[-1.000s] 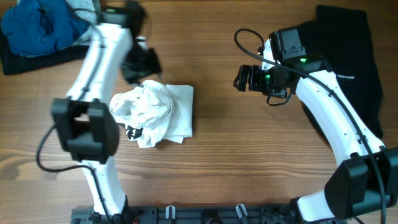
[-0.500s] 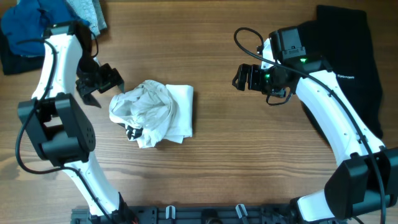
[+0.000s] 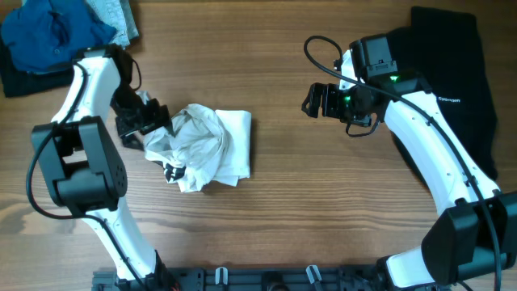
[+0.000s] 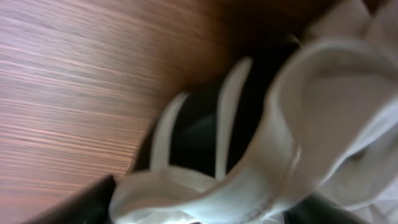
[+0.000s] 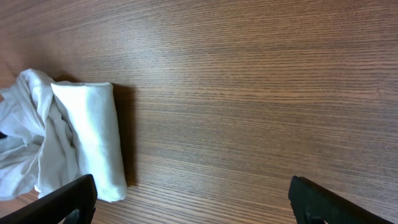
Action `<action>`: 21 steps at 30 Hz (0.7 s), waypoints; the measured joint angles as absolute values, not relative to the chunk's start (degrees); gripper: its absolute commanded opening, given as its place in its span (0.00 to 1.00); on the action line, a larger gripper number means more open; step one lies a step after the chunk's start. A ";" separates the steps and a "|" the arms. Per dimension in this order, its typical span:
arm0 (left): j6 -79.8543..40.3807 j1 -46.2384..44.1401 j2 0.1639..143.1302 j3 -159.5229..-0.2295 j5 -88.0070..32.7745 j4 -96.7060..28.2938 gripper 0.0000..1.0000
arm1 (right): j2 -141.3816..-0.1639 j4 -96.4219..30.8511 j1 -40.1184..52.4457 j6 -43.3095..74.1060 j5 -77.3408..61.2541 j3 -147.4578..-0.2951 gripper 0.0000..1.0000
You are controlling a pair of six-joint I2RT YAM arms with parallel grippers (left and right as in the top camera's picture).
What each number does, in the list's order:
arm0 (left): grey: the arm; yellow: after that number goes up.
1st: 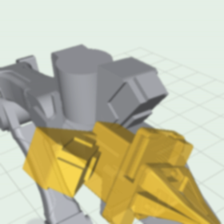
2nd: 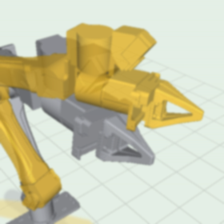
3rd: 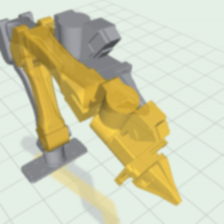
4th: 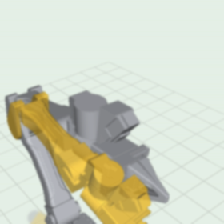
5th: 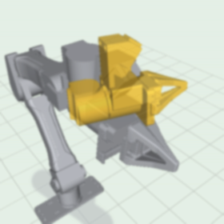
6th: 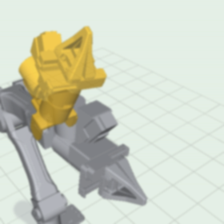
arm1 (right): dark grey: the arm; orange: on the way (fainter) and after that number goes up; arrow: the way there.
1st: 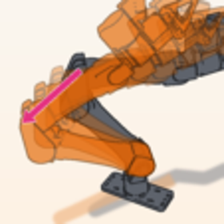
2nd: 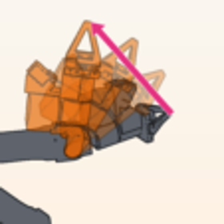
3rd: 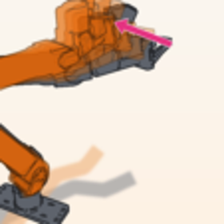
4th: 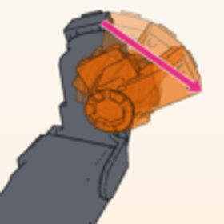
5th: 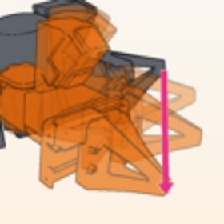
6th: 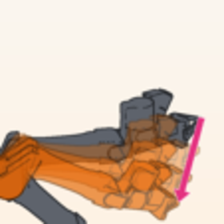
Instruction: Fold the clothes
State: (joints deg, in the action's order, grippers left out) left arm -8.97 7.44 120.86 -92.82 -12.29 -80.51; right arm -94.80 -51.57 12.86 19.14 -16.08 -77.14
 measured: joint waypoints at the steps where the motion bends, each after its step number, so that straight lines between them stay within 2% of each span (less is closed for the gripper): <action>1: -8.58 6.98 120.86 -92.77 -13.61 -80.49 0.38 | -94.80 -51.55 12.86 19.14 -16.10 -77.14 1.00; 4: -7.07 5.78 120.86 -92.77 -16.88 -80.47 0.04 | -94.80 -51.57 12.86 19.14 -16.08 -77.14 1.00; 12: -4.67 2.50 120.84 -92.75 -25.30 -80.71 0.04 | -94.80 -51.64 12.86 19.14 -16.08 -77.14 1.00; 21: -3.62 2.35 114.39 -92.82 -27.40 -81.45 0.04 | -94.80 -51.64 12.86 19.14 -16.10 -77.14 1.00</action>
State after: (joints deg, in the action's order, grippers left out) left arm -3.62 2.35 114.39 -92.82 -27.40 -81.45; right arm -94.80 -51.64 12.86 19.14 -16.10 -77.14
